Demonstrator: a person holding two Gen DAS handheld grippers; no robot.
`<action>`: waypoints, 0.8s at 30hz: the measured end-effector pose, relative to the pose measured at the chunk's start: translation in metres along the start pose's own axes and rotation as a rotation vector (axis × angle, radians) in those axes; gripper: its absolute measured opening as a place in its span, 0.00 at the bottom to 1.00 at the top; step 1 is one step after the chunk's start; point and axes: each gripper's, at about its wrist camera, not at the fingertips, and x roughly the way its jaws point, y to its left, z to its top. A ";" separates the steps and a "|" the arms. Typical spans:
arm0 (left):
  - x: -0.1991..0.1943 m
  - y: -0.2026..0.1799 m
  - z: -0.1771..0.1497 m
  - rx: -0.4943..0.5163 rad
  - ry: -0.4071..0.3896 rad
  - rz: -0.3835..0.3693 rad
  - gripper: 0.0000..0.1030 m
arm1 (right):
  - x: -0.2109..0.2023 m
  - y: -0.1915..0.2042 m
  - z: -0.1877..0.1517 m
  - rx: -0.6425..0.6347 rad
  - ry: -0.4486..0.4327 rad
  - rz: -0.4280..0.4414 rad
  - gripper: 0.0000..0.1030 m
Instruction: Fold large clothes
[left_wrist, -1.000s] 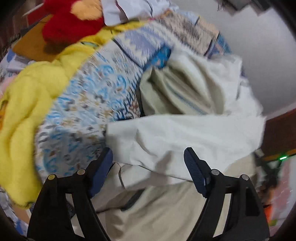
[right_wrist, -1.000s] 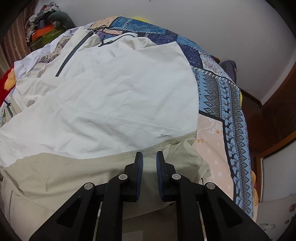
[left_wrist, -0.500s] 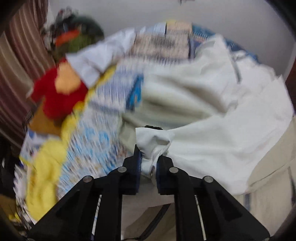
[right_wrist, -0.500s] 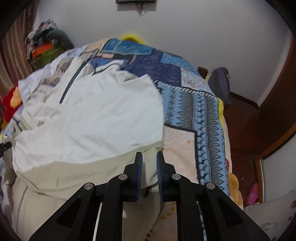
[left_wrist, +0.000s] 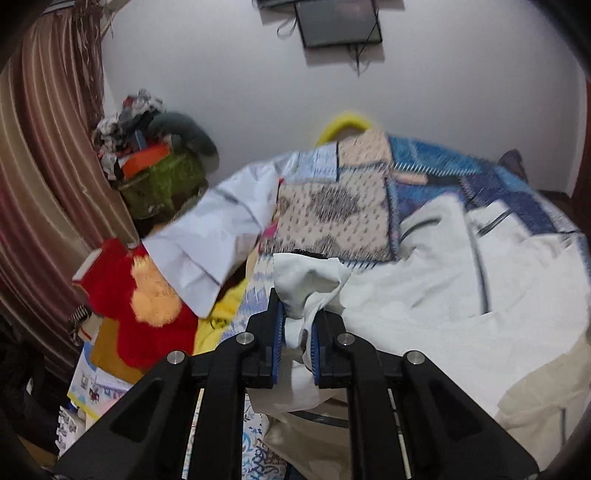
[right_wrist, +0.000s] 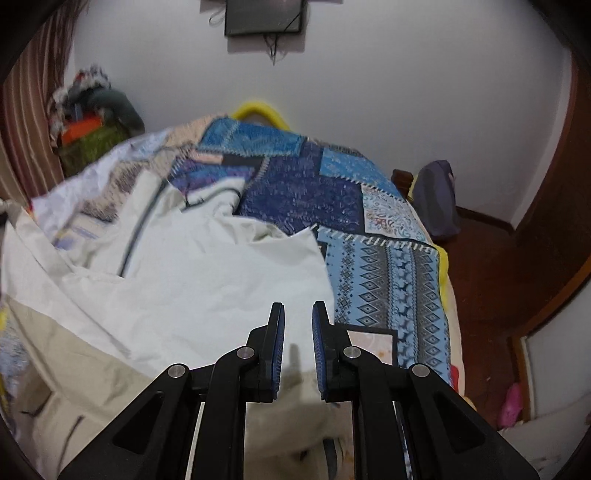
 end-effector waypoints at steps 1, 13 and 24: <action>0.014 0.000 -0.007 -0.001 0.035 0.000 0.12 | 0.012 0.002 -0.001 -0.005 0.030 -0.016 0.11; 0.119 0.002 -0.077 -0.009 0.304 0.005 0.40 | 0.084 -0.038 -0.029 0.053 0.226 -0.189 0.11; 0.025 0.041 -0.042 -0.145 0.141 -0.114 0.75 | -0.017 0.020 -0.010 -0.040 -0.010 0.168 0.11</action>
